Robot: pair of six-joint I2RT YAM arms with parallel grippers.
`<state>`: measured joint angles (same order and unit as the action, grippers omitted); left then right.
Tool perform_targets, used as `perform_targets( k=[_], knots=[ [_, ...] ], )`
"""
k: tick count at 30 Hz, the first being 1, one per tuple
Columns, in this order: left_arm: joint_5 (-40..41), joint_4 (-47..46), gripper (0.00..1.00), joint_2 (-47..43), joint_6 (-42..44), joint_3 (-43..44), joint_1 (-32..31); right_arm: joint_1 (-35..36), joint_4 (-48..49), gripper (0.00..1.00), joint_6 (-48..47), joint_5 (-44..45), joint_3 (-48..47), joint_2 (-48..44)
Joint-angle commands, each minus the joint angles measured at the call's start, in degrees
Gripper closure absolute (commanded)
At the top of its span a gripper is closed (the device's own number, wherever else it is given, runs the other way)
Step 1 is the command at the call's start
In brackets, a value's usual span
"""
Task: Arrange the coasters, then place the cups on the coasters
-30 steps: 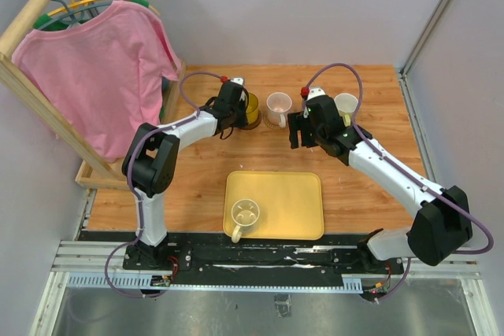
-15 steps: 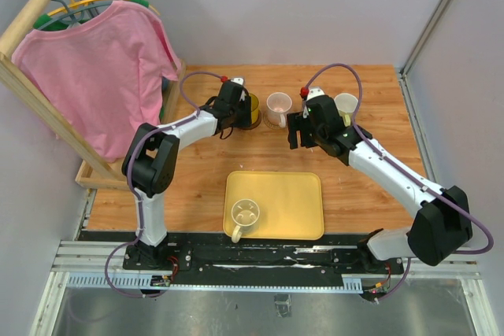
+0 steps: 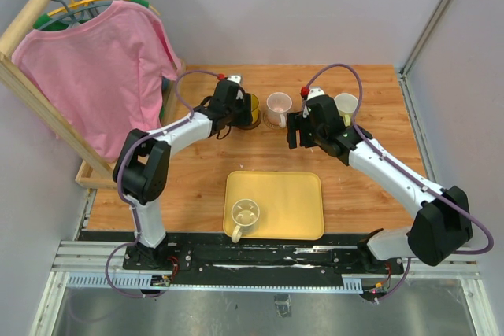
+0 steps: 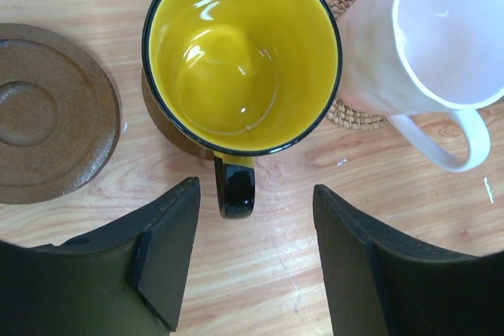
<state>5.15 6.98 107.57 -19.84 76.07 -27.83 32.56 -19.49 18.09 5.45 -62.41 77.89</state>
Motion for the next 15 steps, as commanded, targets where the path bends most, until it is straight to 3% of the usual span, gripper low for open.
perform_targets(
  k=[1, 15],
  knots=[
    [-1.5, -1.2, 0.36, -3.1, -0.5, -1.9, -0.3, 0.6, 1.0, 0.25, 1.3, -1.1, 0.5, -1.6],
    [-3.9, -2.9, 0.37, -3.1, -0.8, -3.5, -1.9, 0.5, 1.0, 0.25, 2.2, -1.0, 2.3, -3.8]
  ],
)
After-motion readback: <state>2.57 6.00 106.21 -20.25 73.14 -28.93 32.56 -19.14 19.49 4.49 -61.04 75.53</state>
